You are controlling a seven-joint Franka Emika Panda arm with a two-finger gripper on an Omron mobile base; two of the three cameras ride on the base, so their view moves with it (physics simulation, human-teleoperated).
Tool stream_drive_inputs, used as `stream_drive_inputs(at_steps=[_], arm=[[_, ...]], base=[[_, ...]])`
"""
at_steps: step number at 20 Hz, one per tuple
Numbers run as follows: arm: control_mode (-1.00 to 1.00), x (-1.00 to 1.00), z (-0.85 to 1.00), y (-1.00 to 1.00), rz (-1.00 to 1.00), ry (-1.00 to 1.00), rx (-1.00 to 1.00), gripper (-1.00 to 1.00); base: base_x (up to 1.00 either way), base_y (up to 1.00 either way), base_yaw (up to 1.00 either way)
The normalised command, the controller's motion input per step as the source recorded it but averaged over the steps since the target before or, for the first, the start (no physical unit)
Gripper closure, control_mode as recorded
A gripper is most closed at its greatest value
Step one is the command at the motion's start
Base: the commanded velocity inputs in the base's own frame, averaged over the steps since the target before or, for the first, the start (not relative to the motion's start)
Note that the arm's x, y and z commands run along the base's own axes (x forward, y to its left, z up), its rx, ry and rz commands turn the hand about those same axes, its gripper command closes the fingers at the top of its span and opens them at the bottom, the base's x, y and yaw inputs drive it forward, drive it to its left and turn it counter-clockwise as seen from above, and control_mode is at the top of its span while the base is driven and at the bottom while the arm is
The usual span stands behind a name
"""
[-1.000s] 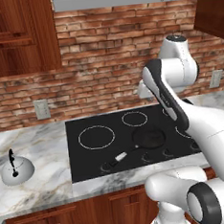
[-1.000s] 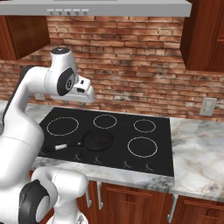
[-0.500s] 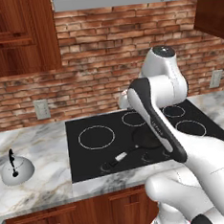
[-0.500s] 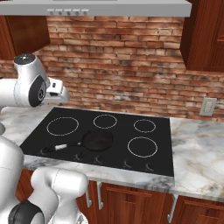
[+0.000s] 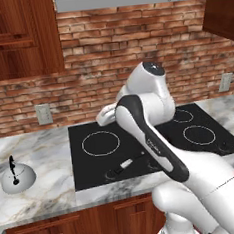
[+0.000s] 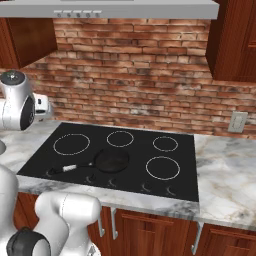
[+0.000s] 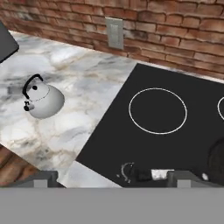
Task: Pick the kettle from the counter and place it on a stove burner. Then turn the burner on.
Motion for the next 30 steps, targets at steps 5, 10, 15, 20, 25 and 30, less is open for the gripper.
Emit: stream_drive_inputs(at_steps=[5,10,15,20,25,30], arm=[[-1.00,0.00,-0.03,0.98,0.23,0.00,0.11,-1.00],[-1.00,0.00,-0.10,0.92,0.12,0.00,0.03,-1.00],[-1.00,0.03,-0.12,0.63,0.00,0.00,0.06,-1.00],[-1.00,0.14,-0.13,0.75,0.00,0.00,0.09,-1.00],[-1.00,0.21,-0.18,0.86,0.00,0.00,0.02,-1.00],[-1.00,0.26,-0.18,0.79,0.00,0.04,0.00,-1.00]], base=[[0.00,0.00,0.00],[0.00,0.00,0.00],[0.00,0.00,0.00],[0.00,0.00,0.00],[0.00,0.00,0.00],[0.00,0.00,0.00]])
